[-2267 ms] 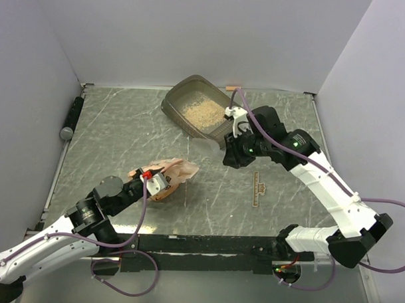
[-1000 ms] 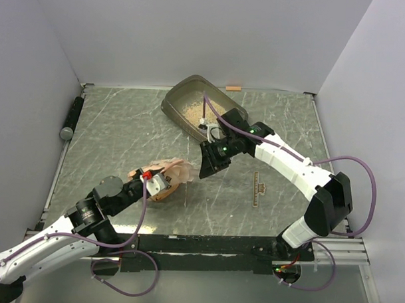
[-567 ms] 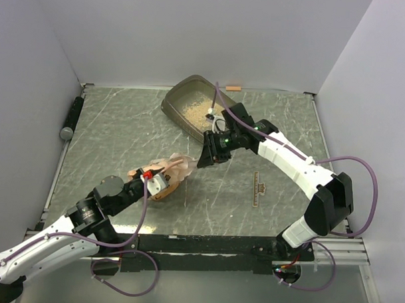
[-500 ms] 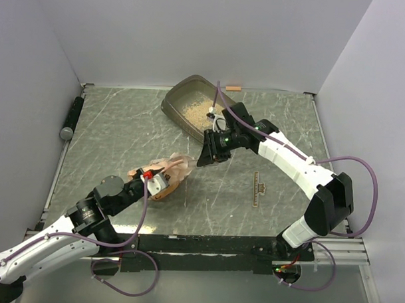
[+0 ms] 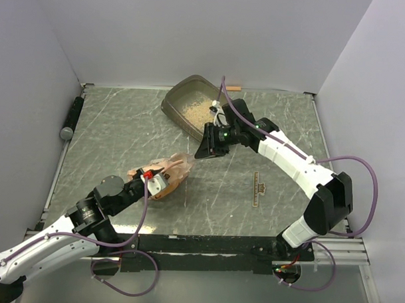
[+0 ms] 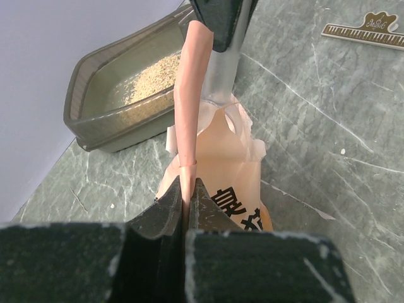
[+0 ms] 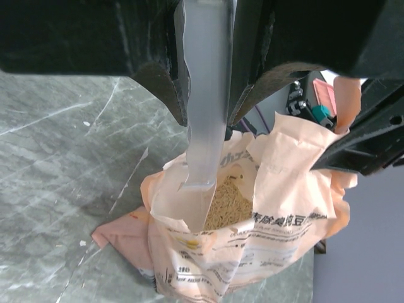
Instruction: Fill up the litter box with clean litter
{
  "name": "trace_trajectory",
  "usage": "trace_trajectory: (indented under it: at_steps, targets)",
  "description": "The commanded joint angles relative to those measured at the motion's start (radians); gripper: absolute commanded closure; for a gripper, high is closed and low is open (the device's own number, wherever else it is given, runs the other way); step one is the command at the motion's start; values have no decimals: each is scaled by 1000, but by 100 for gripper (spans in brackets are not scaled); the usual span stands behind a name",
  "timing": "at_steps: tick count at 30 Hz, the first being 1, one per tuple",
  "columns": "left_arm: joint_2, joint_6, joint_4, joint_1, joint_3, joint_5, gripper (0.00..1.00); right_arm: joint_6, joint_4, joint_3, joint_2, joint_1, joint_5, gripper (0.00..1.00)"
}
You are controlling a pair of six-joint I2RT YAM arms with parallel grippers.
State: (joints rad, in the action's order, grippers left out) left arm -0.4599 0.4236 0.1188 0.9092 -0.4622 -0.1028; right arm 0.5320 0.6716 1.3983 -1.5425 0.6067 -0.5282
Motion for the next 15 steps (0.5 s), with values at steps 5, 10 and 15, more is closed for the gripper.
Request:
trace_trajectory:
  at_steps: [5, 10, 15]
  targets:
    - [29, -8, -88, 7, -35, 54, 99, 2, -87, 68, -59, -45, 206, 100]
    - [32, -8, -90, 7, -32, 55, 99, -75, -8, 117, -88, -47, 125, 100]
    - [21, -6, -87, 7, -36, 60, 99, -173, 57, 166, -91, -48, 63, 100]
